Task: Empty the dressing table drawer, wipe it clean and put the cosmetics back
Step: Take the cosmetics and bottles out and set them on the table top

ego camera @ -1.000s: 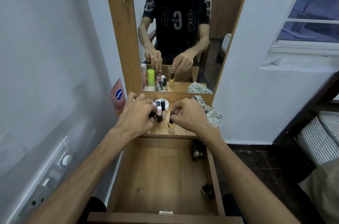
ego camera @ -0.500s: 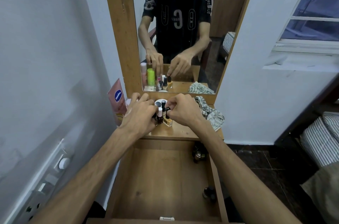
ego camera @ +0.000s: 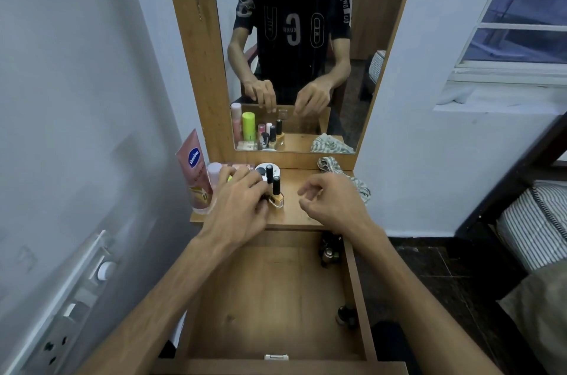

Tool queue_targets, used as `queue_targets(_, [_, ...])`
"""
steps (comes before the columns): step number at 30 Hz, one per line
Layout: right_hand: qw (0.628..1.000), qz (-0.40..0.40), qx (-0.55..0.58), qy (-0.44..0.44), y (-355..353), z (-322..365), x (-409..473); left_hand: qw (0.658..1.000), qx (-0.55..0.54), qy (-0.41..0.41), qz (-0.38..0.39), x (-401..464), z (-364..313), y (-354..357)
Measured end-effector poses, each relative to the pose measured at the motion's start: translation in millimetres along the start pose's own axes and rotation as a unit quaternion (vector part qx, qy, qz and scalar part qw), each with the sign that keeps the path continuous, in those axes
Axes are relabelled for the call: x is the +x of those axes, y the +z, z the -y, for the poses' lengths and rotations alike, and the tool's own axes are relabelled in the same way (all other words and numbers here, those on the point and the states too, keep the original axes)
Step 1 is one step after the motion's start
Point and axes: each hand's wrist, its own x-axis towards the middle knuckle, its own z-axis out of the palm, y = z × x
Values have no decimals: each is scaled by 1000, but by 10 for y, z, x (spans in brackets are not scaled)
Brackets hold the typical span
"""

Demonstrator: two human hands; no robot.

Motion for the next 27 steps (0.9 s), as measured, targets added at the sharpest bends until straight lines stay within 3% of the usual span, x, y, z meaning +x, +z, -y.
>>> queue_targets(3, [999, 32, -24, 16, -54, -173, -252, 998, -54, 25, -11, -132, -230, 78])
queue_targets(7, [995, 66, -52, 62, -43, -384, -585, 993, -107, 21, 50, -368, -630, 313])
queue_targets(12, [984, 49, -132, 109, 75, -580, -893, 967, -148, -92, 185, -566, -1048, 641])
queue_targets(21, [986, 3, -128, 109, 253, -683, -932, 958, -160, -173, 163, -497, -1326, 999])
queue_targets(27, [984, 0, -149, 97, 375, -760, -850, 960, -153, -177, 153, -481, -1405, 1095])
